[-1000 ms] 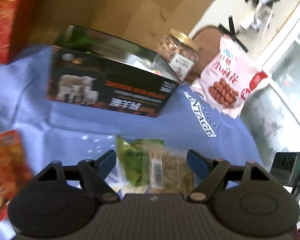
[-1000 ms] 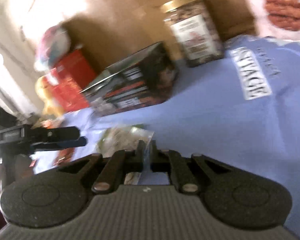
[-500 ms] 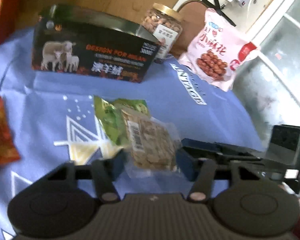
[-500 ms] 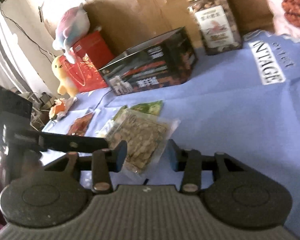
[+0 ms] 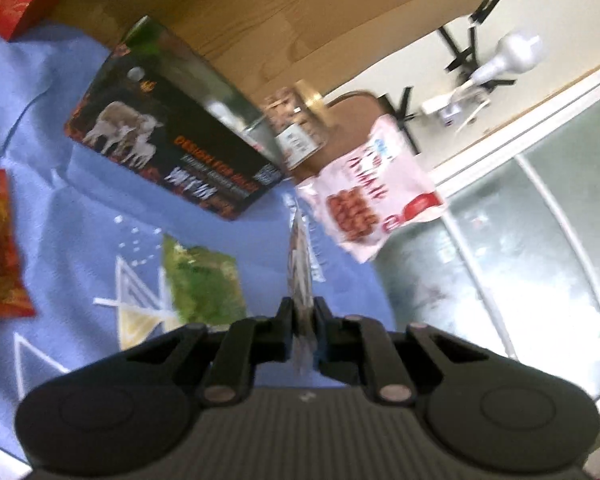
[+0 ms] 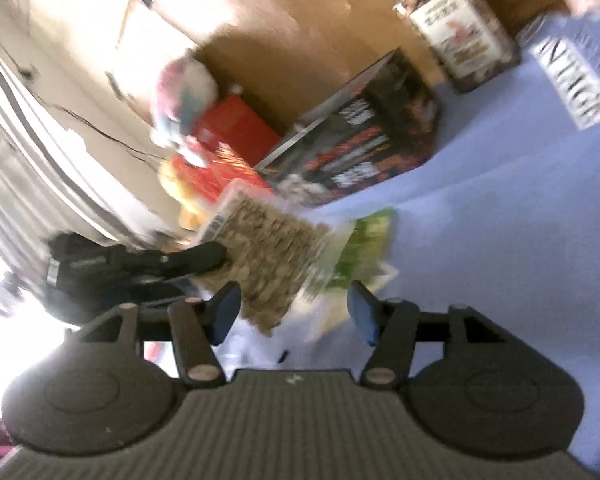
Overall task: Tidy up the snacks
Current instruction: 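Lift the nut bag into the black tin box and release it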
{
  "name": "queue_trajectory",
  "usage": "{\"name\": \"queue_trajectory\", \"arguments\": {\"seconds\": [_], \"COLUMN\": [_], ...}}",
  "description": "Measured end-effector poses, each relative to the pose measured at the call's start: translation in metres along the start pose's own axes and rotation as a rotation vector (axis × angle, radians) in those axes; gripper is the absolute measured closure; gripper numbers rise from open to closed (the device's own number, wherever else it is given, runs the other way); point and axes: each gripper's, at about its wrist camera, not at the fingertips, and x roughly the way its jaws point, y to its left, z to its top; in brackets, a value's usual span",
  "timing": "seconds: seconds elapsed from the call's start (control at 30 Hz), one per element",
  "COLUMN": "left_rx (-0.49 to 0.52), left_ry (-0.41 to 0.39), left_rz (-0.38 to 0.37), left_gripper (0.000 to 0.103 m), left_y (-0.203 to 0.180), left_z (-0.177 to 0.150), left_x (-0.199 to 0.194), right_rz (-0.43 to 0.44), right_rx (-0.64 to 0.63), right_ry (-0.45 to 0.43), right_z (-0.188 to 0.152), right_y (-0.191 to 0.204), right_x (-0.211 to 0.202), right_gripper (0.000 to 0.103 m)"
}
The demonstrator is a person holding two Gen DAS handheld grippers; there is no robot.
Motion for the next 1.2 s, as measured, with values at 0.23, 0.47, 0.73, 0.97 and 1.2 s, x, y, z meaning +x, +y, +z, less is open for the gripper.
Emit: {"name": "queue_trajectory", "arguments": {"seconds": [0.23,0.47,0.73,0.97,1.2], "left_rx": [0.177,0.369,0.356,0.268,0.098], "left_ry": [-0.060,-0.190,-0.156,-0.266,-0.228], "left_rz": [0.172,0.477,0.698,0.582,0.701], "left_gripper": [0.087,0.070,0.055,0.052,0.052], "left_y": [-0.033,-0.052,-0.015,-0.005,0.033], "left_z": [0.035,0.096,0.129,0.090,0.033], "left_x": [0.002,0.043,0.094,-0.003,-0.078], "right_rz": [-0.062,-0.308,-0.547,-0.391,-0.159], "right_rx": [-0.137,-0.437,-0.547,-0.397,-0.412], "right_ry": [-0.064,-0.158,-0.256,-0.267,0.128], "right_z": [0.028,0.087,0.111,0.072,0.009], "right_y": [0.036,0.074,0.046,0.044,0.070], "right_x": [0.015,0.082,0.126,0.074,0.128], "right_gripper": [0.081,0.081,0.054,0.053,0.054]}}
